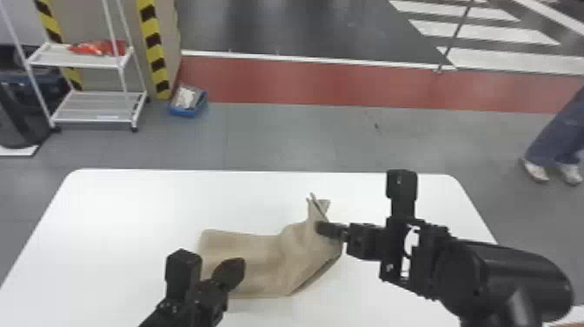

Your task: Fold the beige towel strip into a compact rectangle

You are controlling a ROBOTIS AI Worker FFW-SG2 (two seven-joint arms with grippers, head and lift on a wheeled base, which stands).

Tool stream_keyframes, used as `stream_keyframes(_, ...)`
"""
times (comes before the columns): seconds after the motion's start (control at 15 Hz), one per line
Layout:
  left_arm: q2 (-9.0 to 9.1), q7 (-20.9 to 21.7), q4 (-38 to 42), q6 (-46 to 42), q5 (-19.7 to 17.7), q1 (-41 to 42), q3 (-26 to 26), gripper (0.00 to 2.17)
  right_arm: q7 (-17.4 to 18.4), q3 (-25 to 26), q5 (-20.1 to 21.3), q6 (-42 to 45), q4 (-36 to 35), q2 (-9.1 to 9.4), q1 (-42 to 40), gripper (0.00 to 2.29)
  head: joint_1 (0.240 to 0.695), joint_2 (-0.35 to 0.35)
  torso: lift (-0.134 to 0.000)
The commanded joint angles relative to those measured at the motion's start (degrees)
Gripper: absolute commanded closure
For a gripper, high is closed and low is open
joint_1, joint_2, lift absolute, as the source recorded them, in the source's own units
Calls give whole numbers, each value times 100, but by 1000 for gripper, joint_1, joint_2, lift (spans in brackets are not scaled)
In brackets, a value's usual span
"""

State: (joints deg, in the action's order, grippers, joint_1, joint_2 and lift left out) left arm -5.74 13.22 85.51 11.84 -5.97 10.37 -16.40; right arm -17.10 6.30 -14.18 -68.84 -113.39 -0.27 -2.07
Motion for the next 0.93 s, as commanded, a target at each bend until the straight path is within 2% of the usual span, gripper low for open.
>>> stream_keyframes(0.0, -15, 75, 335, 130, -124, 132, 339, 1501, 5, -5, 21, -197, -86, 0, 84, 1119, 695, -126, 0)
stream_keyframes(0.2, -76, 110, 150, 394, -80, -26, 576, 1501, 14, 12, 30, -443, -183, -9, 119, 1119, 695, -80, 0)
stream_keyframes(0.4, -59, 110, -210, 306, -62, -105, 523, 1501, 58, -5, 82, -548, -192, -17, 190, 1119, 695, -56, 0)
stream_keyframes(0.6, -32, 75, -342, 306, 8, -149, 436, 1598, 119, -137, 126, -601, -183, -17, 286, 1116, 695, -55, 0)
stream_keyframes(0.87, -15, 57, -360, 288, 52, -149, 348, 1598, 234, -401, 126, -777, -262, 9, 313, 1116, 695, -53, 0)
